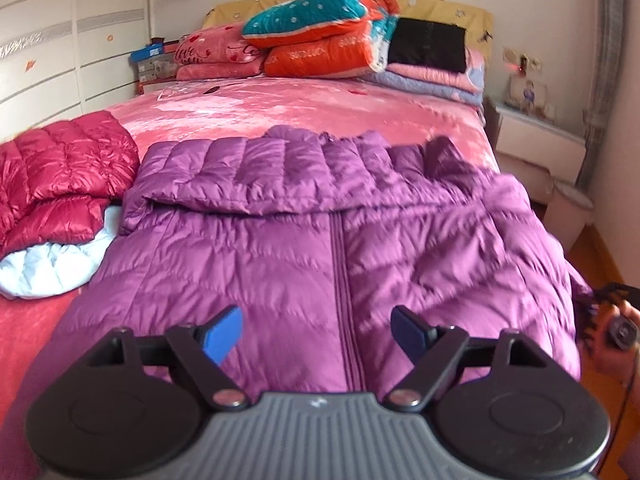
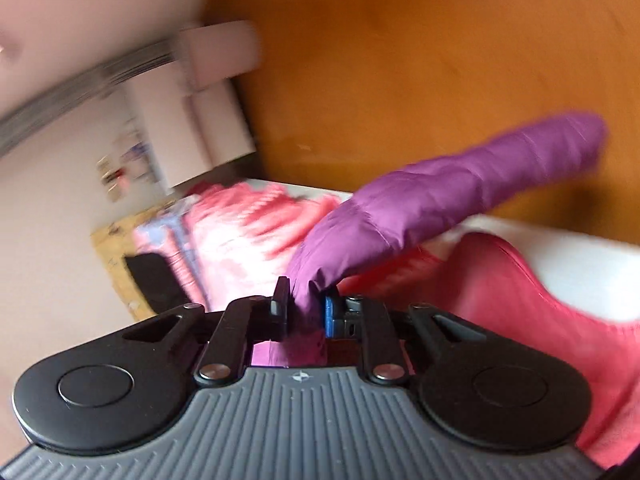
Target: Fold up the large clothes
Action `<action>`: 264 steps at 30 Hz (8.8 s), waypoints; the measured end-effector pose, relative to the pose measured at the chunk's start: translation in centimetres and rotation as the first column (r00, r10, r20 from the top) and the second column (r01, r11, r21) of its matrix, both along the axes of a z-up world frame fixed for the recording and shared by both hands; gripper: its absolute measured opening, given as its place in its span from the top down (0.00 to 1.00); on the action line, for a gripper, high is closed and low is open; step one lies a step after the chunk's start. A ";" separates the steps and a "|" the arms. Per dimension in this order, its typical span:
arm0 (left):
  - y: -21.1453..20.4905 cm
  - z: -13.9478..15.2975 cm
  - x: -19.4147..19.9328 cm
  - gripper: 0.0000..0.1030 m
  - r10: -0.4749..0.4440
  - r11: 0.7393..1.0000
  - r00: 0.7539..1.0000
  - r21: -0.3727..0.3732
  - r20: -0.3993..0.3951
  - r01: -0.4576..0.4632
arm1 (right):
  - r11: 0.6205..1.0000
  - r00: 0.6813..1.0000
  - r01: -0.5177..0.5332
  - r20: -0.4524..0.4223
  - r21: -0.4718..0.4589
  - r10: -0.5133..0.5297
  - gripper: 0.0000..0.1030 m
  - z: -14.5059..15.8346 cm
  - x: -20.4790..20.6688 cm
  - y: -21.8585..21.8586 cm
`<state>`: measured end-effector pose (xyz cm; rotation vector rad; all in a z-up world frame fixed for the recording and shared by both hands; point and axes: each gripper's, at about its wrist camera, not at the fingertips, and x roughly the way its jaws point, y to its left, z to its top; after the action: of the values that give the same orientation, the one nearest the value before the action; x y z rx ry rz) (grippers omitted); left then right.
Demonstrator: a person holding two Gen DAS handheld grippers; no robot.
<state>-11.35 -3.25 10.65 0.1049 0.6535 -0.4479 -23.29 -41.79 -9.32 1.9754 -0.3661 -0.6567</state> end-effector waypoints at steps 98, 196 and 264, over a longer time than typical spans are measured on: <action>14.4 -3.2 13.8 0.18 0.278 0.865 0.950 -0.393 -0.142 -0.312 | -0.255 0.474 -0.685 -0.683 -0.682 0.555 0.16 26.1 33.6 29.5; 1.0 -3.1 6.6 0.23 -0.026 0.998 0.997 0.054 0.073 0.022 | -0.214 0.417 -0.878 -0.904 -0.428 0.095 0.00 20.9 10.3 19.1; 21.3 -0.8 -0.5 0.12 0.031 1.000 0.978 0.011 -0.208 -0.029 | 0.096 0.358 -0.931 -0.832 -0.352 0.424 0.00 18.5 -13.4 13.9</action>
<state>-11.88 18.08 9.87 0.0556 0.8615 -0.4304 -36.67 -27.89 9.17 0.6935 0.6482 -0.2084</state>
